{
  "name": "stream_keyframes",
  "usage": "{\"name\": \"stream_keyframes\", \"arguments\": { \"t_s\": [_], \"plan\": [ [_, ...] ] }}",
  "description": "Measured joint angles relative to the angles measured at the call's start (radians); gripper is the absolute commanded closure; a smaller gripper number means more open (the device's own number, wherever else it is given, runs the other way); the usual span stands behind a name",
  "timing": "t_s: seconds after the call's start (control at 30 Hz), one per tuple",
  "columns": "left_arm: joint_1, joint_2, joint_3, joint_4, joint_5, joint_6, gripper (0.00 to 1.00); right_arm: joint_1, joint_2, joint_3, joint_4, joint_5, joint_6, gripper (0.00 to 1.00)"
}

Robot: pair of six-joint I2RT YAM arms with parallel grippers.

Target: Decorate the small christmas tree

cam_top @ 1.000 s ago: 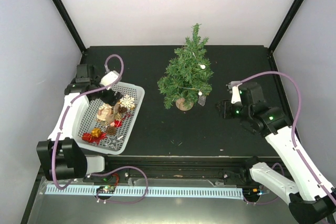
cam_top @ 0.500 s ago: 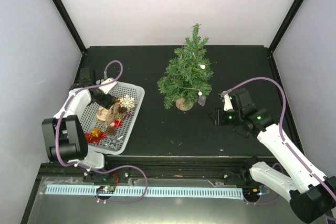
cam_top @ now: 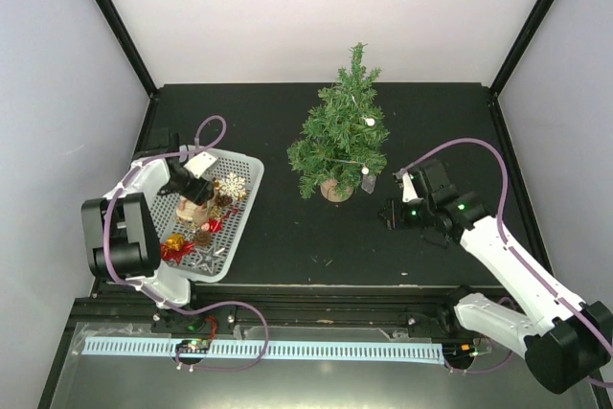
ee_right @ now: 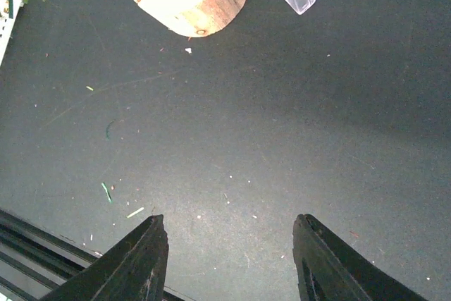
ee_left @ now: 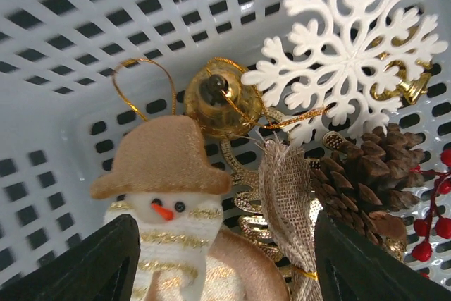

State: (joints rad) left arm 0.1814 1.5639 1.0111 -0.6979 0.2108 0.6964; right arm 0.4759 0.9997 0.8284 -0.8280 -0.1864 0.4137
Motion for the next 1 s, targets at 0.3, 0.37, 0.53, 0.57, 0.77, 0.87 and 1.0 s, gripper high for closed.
{"name": "stream_keyframes", "arguments": {
  "t_s": [0.3,0.37,0.53,0.57,0.77,0.87,1.0],
  "plan": [
    [0.0,0.085,0.0,0.006,0.017,-0.016,0.45,0.007,0.016,0.029,-0.001,0.003,0.0,0.5],
    [0.0,0.087,0.001,0.006,0.027,-0.019,0.49,0.007,0.016,0.029,-0.001,0.003,0.0,0.5],
    [0.0,0.088,0.009,0.004,0.055,-0.027,0.7,0.007,0.016,0.027,-0.001,0.003,0.0,0.5],
    [0.0,0.088,0.013,0.002,0.061,-0.028,0.74,0.007,0.014,0.027,0.0,0.004,0.0,0.5],
    [0.0,0.103,0.018,-0.006,0.09,-0.026,0.71,0.007,0.002,0.026,0.0,0.004,0.001,0.5],
    [0.0,0.123,0.019,-0.011,0.093,-0.026,0.71,0.007,-0.007,0.026,0.0,0.004,0.002,0.5],
    [0.0,0.127,0.019,-0.011,0.095,-0.023,0.85,0.013,-0.017,0.026,0.0,0.004,0.007,0.5]
  ]
}}
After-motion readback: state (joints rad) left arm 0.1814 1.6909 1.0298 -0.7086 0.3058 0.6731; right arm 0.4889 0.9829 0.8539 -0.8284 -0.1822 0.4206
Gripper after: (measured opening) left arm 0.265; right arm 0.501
